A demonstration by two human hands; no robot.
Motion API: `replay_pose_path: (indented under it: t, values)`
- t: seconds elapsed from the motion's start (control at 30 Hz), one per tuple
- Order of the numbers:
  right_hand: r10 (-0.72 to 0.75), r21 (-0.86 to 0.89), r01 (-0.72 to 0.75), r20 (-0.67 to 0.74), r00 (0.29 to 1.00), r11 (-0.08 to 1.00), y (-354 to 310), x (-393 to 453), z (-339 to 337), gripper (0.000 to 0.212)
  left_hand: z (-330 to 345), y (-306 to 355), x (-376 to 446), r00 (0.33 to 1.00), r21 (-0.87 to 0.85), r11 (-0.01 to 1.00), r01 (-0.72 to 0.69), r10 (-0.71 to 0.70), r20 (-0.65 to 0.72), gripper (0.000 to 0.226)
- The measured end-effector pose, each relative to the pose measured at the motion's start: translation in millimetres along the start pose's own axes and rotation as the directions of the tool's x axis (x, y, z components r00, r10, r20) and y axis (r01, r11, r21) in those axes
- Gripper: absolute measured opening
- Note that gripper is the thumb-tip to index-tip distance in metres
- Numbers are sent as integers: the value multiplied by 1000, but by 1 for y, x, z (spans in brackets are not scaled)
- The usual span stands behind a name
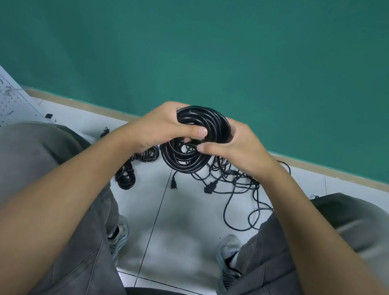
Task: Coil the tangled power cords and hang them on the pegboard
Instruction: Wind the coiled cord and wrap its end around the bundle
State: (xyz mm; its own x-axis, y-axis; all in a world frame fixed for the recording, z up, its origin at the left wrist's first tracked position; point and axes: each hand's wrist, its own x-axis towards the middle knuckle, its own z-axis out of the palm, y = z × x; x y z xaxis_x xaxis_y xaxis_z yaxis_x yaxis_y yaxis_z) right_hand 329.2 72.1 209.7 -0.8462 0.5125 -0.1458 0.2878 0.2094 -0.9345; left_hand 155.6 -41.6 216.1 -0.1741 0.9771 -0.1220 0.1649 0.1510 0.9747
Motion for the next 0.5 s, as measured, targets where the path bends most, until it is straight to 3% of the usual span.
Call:
replay_pose_path:
  t: [0.1,0.17,0.23,0.33,0.5]
  values:
    - [-32,58,34,-40,999,998,-4,1,4,23,-3,-1,3,998,-45,999,-9,6,-59,23]
    - [-32,66,36,-60,998,997,-6,4,5,24,-4,-2,5,997,-71,997,-11,5,-76,36]
    - [-28,51,32,-82,996,998,-4,6,6,21,-2,-2,5,998,-103,995,16,-22,-63,35]
    - [-49,-39,47,-62,997,998,-1,9,4,15,-2,3,2,991,-166,977,134,-129,38,34]
    - [-112,-90,125,133,985,988,-3,7,2,11,-11,13,-2,925,-255,902,349,-288,249,36]
